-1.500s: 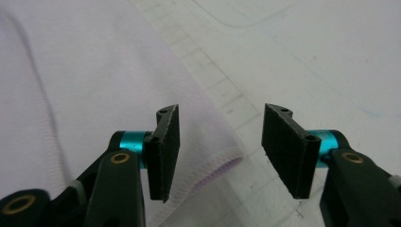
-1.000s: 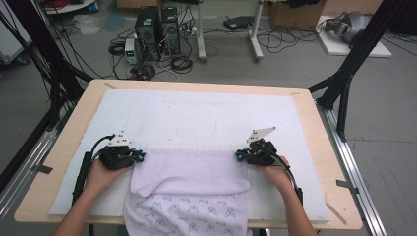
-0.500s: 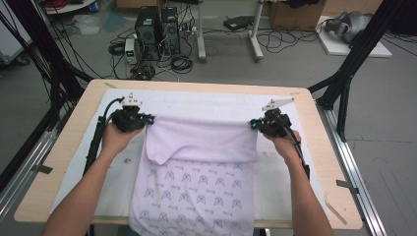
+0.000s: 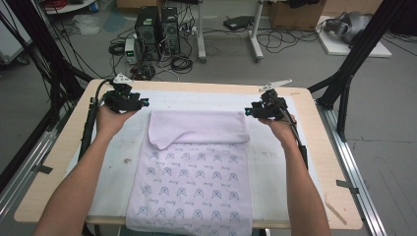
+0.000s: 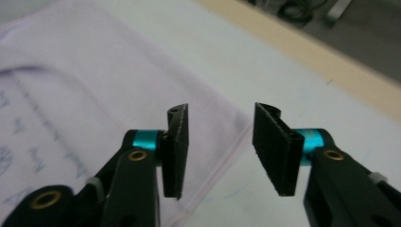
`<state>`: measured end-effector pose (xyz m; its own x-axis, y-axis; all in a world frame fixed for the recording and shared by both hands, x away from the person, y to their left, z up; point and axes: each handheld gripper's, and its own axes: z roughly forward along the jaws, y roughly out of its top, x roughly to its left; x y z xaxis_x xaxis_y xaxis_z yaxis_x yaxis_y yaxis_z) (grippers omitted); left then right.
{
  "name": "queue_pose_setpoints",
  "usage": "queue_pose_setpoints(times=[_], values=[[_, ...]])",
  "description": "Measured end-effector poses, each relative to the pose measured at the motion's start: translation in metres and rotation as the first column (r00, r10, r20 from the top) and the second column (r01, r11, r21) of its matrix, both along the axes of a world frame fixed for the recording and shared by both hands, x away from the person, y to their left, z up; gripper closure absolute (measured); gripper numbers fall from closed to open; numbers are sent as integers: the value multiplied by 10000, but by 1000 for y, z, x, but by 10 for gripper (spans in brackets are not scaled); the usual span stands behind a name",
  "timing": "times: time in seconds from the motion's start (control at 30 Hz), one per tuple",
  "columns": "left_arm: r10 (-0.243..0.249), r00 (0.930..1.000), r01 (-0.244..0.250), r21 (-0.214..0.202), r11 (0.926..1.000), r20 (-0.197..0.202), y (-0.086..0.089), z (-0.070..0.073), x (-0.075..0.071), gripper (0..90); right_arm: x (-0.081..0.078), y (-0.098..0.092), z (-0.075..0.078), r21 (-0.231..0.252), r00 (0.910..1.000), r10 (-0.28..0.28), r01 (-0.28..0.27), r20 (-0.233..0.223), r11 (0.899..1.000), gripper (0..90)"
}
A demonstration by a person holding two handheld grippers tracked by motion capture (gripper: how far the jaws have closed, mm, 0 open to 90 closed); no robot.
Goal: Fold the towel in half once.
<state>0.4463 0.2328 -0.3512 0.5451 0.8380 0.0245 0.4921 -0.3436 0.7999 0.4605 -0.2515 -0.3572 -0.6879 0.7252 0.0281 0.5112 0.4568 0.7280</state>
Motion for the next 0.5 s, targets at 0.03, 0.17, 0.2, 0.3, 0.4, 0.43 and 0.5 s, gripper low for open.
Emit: queue_pose_setpoints(times=[0.03, 0.17, 0.2, 0.3, 0.4, 0.43, 0.5], values=[[-97, 9999, 97, -46, 9999, -68, 1, -5, -5, 534, -1, 2, -5, -139, 9996, 116, -119, -241, 9998, 519], [-675, 9976, 670, -275, 9974, -183, 1, -23, -28, 515, -15, 7, -18, -33, 9985, 501, -502, -235, 9987, 523], [-800, 9965, 794, -276, 9965, -224, 1, -26, -34, 512, -19, 8, -21, 26, 9982, 557, -557, -210, 9984, 523], [-1167, 9921, 1150, -394, 9926, -459, -2, -34, -46, 503, -27, 9, -32, 154, 9976, 616, -611, -321, 9980, 521], [-1567, 9861, 1535, -587, 9864, -547, -4, -43, -58, 497, -34, 8, -46, -82, 9974, 508, -513, -516, 9986, 495], [-1709, 9834, 1666, -697, 9836, -604, -5, -46, -61, 492, -35, 8, -50, -132, 9975, 480, -487, -525, 9987, 488], [-2018, 9764, 1969, -663, 9782, -765, -6, -51, -66, 482, -37, 5, -57, -6, 9970, 442, -443, -643, 9990, 488]])
